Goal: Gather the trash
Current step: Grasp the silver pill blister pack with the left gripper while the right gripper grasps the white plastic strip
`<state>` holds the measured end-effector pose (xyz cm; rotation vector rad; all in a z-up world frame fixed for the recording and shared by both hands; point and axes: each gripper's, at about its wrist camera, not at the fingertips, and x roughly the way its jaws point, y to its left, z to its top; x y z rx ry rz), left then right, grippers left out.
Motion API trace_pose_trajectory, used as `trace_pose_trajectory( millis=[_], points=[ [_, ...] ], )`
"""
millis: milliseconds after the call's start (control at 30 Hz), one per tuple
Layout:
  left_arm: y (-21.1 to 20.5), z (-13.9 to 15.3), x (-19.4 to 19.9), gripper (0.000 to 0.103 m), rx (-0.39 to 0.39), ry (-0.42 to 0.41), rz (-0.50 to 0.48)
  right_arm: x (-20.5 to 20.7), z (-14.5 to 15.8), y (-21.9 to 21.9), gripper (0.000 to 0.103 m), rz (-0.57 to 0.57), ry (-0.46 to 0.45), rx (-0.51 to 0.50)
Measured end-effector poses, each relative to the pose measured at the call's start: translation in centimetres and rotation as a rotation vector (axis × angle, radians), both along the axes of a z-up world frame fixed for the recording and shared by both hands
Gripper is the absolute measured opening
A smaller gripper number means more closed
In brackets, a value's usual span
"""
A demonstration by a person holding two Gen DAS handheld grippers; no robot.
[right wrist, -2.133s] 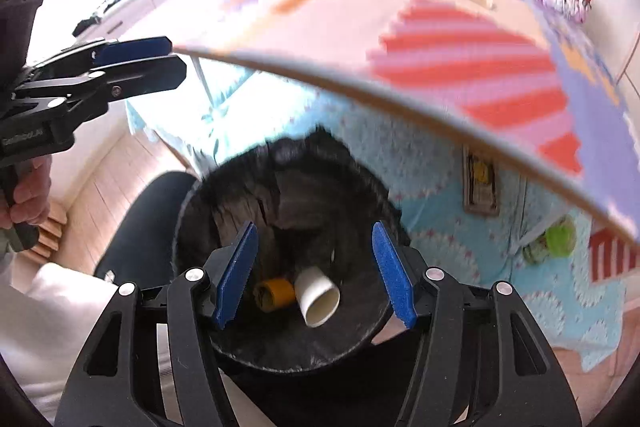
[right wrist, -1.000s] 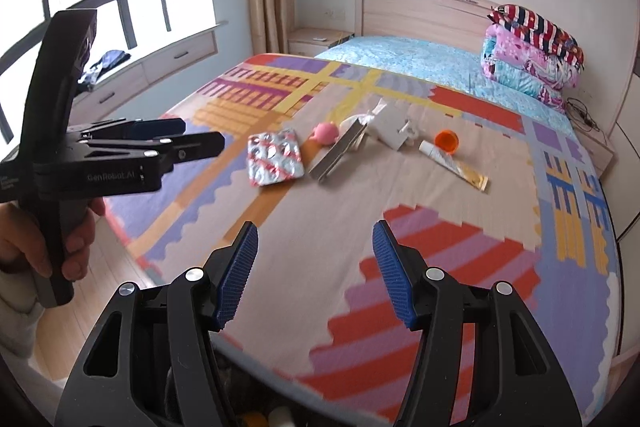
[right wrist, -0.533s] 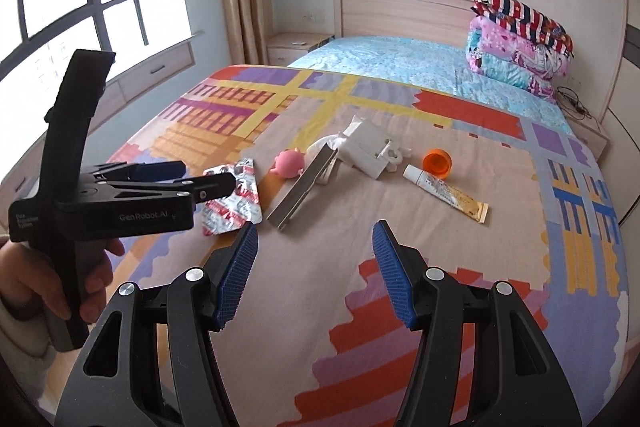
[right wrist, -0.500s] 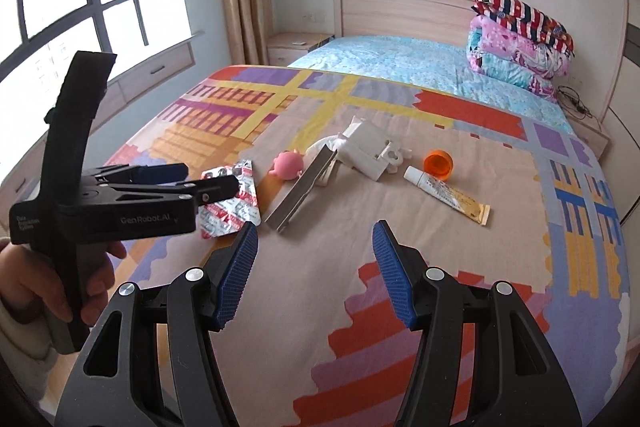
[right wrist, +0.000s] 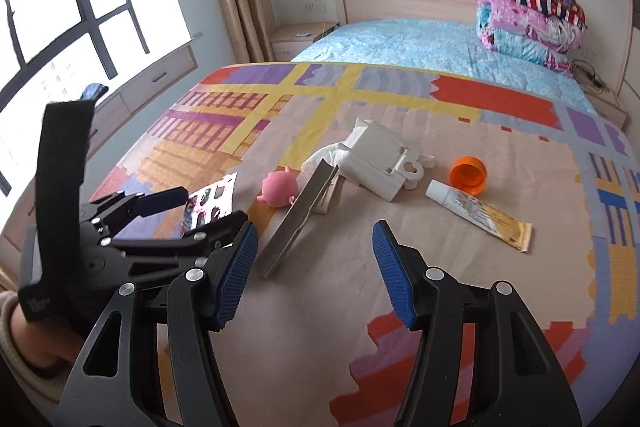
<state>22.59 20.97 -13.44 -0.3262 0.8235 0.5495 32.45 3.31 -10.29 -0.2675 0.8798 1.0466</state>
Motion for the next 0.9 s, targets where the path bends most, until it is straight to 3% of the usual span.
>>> trace_pose_trajectory(
  millis=[367,633,900],
  points=[
    [-0.7,0.3,-0.5,0.079,0.125,0.075,0.023,0.6,-1.8,1.9,0.059,-0.003,0.064,-0.014],
    [-1.1,0.5,-1.3,0.079,0.127,0.077,0.041,0.8,-2.5,2.5,0.059,-0.010,0.081,-0.027],
    [0.0,-0.5,-2.0,0.079,0.056,0.064,0.057,0.6,-2.8,2.9,0.043,-0.022,0.050,-0.049]
  ],
)
